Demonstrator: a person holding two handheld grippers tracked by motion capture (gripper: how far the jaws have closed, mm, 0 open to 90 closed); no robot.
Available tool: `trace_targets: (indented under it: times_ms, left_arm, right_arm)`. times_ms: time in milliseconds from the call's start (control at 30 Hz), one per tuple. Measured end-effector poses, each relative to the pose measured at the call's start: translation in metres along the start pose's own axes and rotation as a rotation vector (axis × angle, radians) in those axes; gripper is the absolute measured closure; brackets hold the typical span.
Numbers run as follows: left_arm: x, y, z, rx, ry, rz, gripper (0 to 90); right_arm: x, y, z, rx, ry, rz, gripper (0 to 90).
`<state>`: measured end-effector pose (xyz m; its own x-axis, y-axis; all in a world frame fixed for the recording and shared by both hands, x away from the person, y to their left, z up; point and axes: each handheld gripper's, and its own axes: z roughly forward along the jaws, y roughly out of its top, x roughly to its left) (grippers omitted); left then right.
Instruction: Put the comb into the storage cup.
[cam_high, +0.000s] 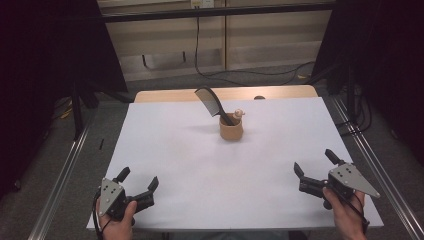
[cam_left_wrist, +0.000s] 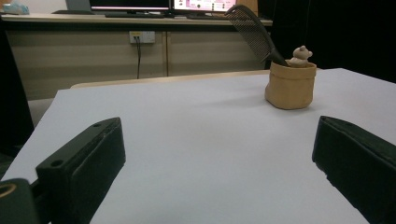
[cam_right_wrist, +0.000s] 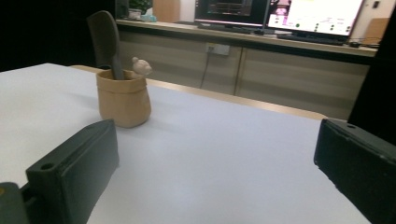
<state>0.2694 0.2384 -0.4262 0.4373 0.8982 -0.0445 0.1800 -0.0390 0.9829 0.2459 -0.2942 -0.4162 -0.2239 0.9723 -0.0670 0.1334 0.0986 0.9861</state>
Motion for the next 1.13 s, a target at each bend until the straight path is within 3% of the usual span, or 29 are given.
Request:
trace_targets:
  times_ms: [300, 367, 800, 1133]
  left_arm:
    - [0.000, -0.001, 0.000, 0.012, 0.003, 0.006, 2.7]
    - [0.000, -0.001, 0.000, 0.016, 0.003, 0.003, 2.7]
    - [0.001, -0.001, -0.001, 0.013, -0.013, -0.014, 2.7]
    - [0.003, -0.001, 0.002, 0.026, 0.010, -0.015, 2.6]
  right_arm:
    - [-0.009, -0.014, -0.010, -0.003, -0.055, 0.038, 0.0]
    - [-0.010, -0.016, -0.011, -0.002, -0.070, 0.026, 0.0]
    - [-0.011, -0.026, -0.007, 0.035, -0.045, 0.053, 0.0]
    - [-0.011, -0.027, -0.004, 0.035, -0.023, 0.069, 0.0]
